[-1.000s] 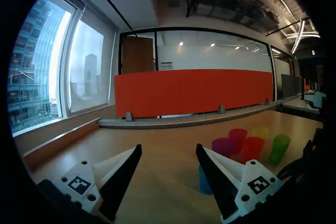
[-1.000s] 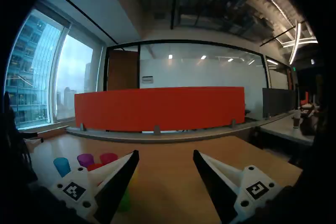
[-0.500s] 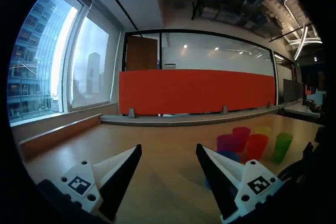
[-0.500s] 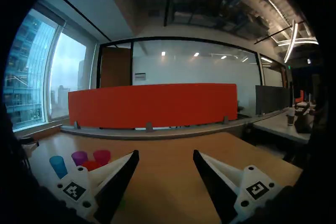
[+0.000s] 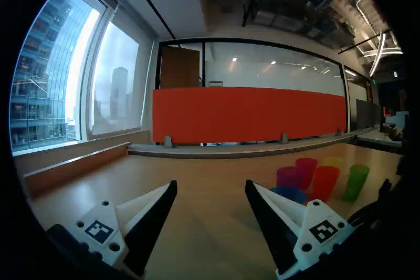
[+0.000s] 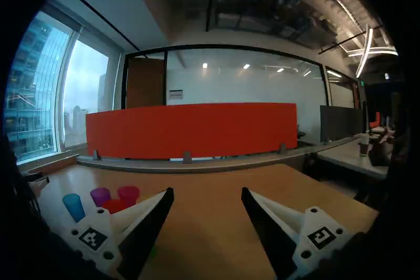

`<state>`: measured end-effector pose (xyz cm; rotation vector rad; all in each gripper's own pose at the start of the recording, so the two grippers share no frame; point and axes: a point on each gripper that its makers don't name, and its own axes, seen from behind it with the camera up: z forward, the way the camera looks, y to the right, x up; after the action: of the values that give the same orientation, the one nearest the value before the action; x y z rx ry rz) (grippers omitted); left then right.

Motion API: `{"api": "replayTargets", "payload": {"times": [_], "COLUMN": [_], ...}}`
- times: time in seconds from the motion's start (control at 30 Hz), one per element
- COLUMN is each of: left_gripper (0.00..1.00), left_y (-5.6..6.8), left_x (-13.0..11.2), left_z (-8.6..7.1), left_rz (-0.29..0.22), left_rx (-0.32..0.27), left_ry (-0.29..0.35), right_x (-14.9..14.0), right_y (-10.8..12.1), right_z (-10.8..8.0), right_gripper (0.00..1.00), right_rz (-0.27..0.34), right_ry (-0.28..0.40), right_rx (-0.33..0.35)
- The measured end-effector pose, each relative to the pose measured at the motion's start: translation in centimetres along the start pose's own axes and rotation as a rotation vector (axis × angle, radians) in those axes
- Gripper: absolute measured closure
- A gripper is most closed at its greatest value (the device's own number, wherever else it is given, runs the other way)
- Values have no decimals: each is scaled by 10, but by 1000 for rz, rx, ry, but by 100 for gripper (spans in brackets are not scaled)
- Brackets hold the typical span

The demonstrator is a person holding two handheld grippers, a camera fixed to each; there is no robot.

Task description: Pour water

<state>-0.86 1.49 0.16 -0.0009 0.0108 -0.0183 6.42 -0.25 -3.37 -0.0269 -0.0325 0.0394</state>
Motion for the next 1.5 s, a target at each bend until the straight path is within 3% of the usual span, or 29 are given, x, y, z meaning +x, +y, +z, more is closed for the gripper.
{"api": "replayTargets", "payload": {"times": [0.87,1.27,1.5], "left_gripper": [4,4,4], "left_y": [1,1,0], "left_x": [0,0,0], "left_z": [2,2,2], "left_rz": [1,2,2], "left_rx": [-7,-6,-6], "left_ry": [1,1,1], "right_x": [6,-5,-14], "right_y": [4,2,-11], "right_z": [1,16,23], "right_gripper": [0,0,0], "right_rz": [-12,-46,-78], "right_ry": [42,67,96], "right_rx": [2,16,52]}}
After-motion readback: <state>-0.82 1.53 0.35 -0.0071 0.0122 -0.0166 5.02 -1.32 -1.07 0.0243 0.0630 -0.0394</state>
